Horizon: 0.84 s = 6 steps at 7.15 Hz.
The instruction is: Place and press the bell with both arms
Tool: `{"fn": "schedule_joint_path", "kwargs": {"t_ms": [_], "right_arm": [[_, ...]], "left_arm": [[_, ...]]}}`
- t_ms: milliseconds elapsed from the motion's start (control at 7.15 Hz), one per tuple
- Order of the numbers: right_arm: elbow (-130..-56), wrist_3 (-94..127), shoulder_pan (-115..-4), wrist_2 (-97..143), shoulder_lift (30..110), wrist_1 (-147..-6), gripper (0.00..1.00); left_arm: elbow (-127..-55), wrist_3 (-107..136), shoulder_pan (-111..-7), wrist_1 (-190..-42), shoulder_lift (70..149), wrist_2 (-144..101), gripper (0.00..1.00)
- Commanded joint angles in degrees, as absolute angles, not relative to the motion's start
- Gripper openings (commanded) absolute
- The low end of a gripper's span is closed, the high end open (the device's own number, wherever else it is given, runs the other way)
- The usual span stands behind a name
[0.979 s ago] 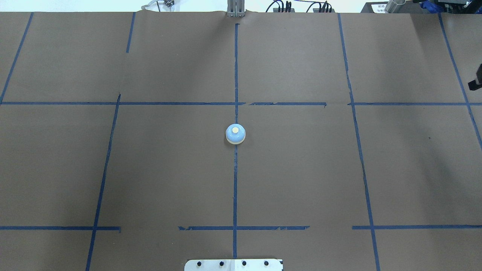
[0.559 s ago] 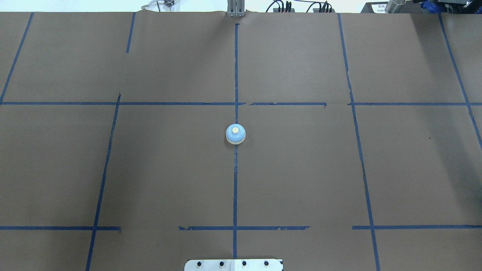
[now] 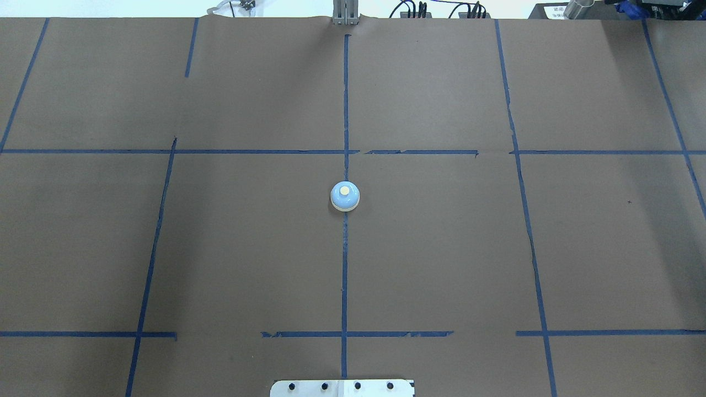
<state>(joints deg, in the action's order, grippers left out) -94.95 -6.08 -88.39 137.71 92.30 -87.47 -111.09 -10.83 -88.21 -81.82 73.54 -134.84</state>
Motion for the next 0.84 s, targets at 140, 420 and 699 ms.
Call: {"fn": "schedule_joint_path", "kwargs": {"t_ms": [140, 420, 699], "right_arm": [[-96.49, -6.15, -88.07, 137.11, 92.72, -88.58, 1.0], [-99.04, -7.2, -85.08, 137.11, 95.16, -90.62, 1.0], [-99.84, -7.47, -85.08, 137.2, 95.62, -90.7, 1.0]], "left_arm": [[-112.5, -10.9, -88.24, -81.39, 72.33, -135.88, 1.0], [-112.59, -10.81, -88.15, -80.78, 74.08, -136.14, 1.0], [-111.97, -10.81, -88.24, -81.39, 74.18, -135.53, 1.0]]}}
